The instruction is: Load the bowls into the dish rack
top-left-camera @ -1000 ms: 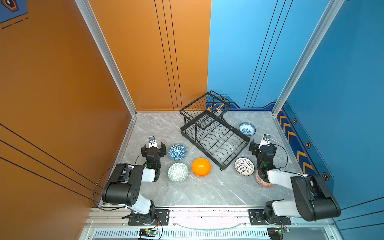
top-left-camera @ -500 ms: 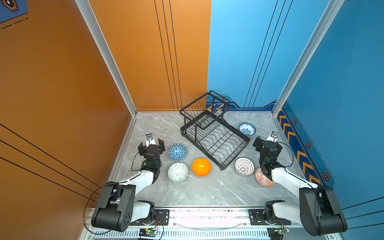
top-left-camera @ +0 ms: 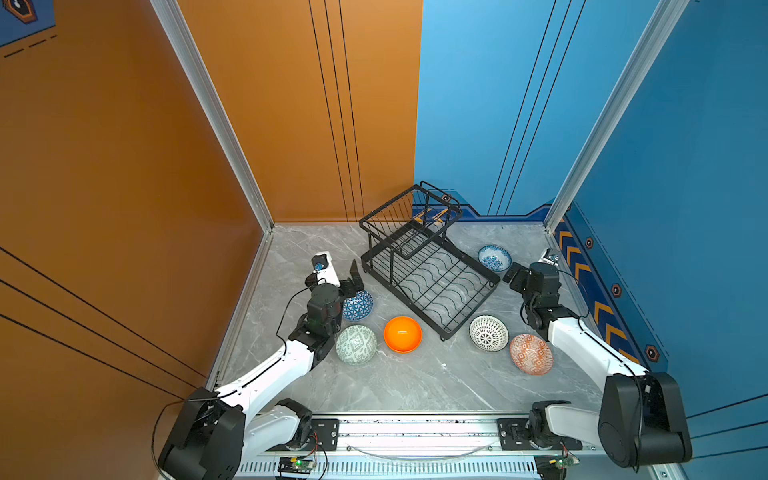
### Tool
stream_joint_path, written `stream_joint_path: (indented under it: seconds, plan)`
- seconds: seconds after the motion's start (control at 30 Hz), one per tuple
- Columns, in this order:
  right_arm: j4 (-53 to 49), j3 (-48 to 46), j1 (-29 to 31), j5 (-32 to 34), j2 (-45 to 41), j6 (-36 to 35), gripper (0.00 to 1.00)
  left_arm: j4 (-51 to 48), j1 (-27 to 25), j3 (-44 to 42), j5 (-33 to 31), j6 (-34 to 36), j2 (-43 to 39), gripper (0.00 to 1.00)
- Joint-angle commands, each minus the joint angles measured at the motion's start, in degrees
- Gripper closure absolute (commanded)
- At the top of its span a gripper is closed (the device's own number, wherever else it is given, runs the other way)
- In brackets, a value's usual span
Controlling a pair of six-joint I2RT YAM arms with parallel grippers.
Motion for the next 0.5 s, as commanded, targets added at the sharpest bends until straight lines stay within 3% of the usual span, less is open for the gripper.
stream_joint_path:
  seconds: [0.0,0.13,0.47]
  plan:
    - [-9.79,2.99,3.21,-4.22,2.74,1.91,0.0,-2.16,-4.43,3.57,6.05,-1.95,3.33,0.02]
    - [-10.88,3.49,6.81,-4.85,5.02,1.83,0.0,-2.08,-7.68,6.7,8.44,-3.33,7.69,0.02]
    - [-10.24,4.31,8.52,-14.56,11.02,8.28,0.0,-2.03,-10.32,13.08,12.68,-5.72,16.16,0.02]
